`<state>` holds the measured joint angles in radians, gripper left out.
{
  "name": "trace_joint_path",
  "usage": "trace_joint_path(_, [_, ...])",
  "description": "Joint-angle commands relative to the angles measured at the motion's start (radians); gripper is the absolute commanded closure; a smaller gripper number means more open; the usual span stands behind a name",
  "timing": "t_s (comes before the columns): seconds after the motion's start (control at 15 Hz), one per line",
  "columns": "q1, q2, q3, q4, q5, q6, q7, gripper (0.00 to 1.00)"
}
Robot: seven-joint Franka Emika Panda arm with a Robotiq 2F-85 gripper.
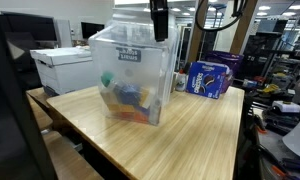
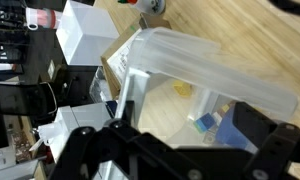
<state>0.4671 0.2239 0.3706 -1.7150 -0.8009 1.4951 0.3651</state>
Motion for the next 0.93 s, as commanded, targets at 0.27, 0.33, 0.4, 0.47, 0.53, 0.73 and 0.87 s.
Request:
trace_joint_path(0.27, [0.023,0.042,-0.023,0.062,-0.06,-0.061,0.016,0.0])
trace_joint_path(0.33, [0.024,0.046,-0.027,0.076,-0.07,-0.072,0.014,0.0])
trace_joint_path(0.4, [0.024,0.047,-0.029,0.08,-0.074,-0.075,0.014,0.0])
trace_joint_path(0.47, [0.021,0.048,-0.035,0.086,-0.088,-0.077,0.014,0.0])
trace_joint_path(0.53, [0.02,0.048,-0.039,0.088,-0.099,-0.08,0.015,0.0])
trace_joint_path(0.73, [0.009,0.045,-0.058,0.092,-0.132,-0.086,0.02,0.0])
trace_joint_path(0.87, [-0.004,0.04,-0.07,0.089,-0.128,-0.078,0.02,0.0])
